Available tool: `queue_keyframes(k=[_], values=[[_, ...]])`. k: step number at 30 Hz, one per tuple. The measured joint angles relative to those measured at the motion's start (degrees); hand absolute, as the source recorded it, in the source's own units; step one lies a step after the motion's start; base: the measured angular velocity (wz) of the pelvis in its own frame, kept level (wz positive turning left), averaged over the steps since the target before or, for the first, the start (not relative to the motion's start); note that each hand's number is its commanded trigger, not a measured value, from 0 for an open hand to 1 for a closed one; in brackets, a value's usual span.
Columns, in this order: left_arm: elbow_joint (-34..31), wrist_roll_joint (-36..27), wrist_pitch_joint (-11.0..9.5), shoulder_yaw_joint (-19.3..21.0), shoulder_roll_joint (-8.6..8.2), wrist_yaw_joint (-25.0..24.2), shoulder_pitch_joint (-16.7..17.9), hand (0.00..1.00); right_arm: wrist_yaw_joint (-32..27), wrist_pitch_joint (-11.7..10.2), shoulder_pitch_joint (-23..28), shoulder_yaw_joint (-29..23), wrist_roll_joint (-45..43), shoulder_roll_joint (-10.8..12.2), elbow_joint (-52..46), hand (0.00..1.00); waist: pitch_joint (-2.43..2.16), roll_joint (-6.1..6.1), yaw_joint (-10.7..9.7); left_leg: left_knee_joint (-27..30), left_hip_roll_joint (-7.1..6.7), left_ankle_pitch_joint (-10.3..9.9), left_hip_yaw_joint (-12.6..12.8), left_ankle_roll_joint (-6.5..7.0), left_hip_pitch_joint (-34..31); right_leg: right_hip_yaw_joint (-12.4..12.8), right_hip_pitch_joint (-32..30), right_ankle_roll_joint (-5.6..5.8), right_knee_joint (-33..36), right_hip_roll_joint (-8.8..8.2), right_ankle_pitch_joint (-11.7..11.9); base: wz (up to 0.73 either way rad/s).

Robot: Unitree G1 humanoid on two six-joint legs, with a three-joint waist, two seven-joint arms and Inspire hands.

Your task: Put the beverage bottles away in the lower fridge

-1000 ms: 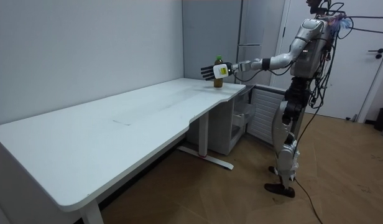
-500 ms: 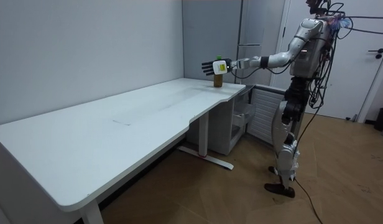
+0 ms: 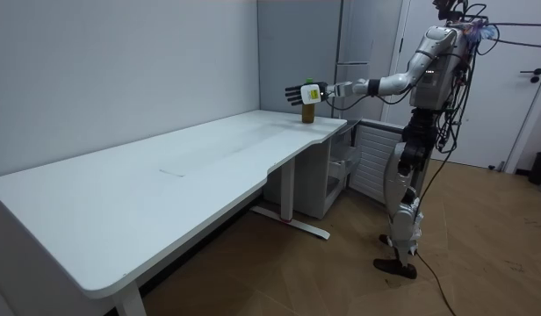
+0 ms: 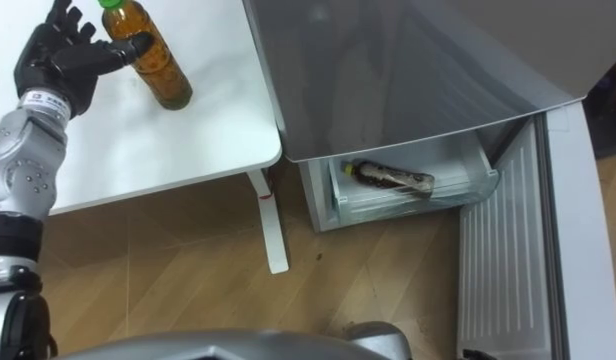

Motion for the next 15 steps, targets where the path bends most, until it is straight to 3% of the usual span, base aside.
queue_keyframes(k=[9,15], values=[[0.0,0.04,0.58,0.0,0.05,0.01,-0.02,0.0,0.19,1.22,-0.73,0.0,-2.53,0.0,0.1,0.0,-0.12,0.21,-0.3,-0.02,0.0,0.0,0.0,0.0,-0.14,0.02,-0.09,0.0,-0.07,0.05,0.0,0.0],[0.0,0.04,2.05,0.0,0.05,0.04,-0.44,0.0,0.18,2.38,-0.69,0.01,-2.53,0.0,0.32,0.0,-0.06,0.42,-0.3,-0.04,0.02,0.0,0.18,0.0,0.06,0.23,0.05,0.0,-0.11,0.06,0.0,-0.01]])
